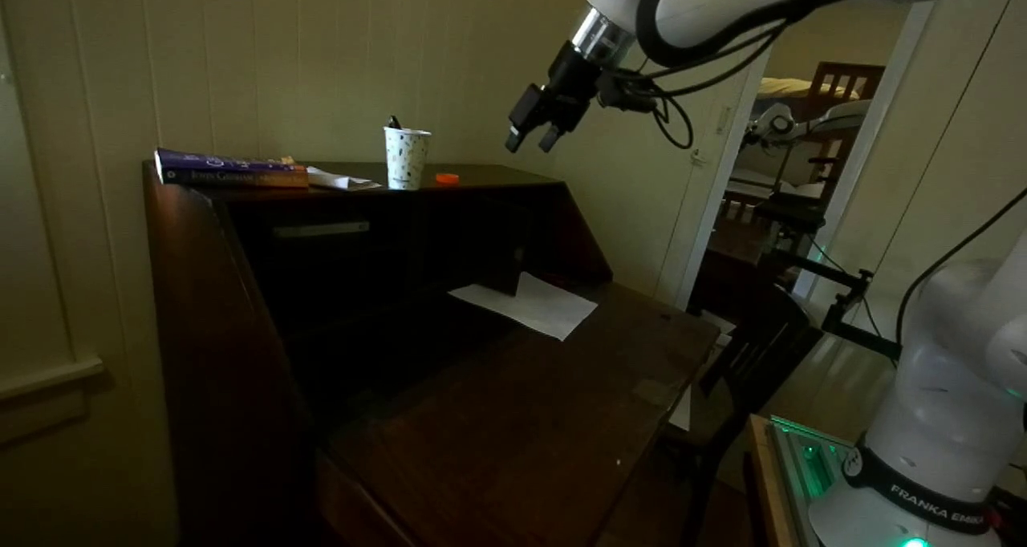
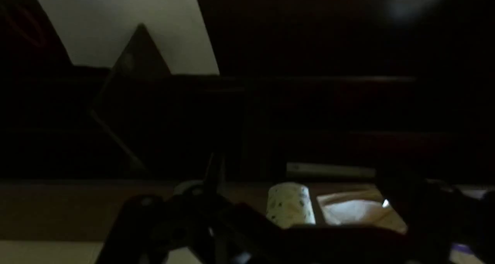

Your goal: Move the orange object to the open cabinet on the desk

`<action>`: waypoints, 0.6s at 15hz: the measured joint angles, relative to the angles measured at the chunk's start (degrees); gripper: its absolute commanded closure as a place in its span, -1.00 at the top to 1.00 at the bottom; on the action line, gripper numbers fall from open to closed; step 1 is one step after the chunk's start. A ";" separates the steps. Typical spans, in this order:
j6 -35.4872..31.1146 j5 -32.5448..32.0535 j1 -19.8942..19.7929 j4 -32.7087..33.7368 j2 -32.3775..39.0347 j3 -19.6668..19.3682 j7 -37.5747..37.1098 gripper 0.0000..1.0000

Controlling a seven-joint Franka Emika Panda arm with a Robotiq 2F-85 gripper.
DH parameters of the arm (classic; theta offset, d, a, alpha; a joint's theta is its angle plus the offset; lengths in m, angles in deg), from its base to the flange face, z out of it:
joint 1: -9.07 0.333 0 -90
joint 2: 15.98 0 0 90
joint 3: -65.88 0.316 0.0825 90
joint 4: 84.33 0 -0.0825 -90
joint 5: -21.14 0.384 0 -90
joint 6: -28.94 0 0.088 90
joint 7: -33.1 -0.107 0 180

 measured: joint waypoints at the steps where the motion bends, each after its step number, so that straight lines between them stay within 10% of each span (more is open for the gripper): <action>1: -2.11 -1.23 -0.52 3.12 2.54 -0.80 0.18 1.00; 9: -3.06 -7.41 -1.54 26.81 22.17 -7.27 0.34 1.00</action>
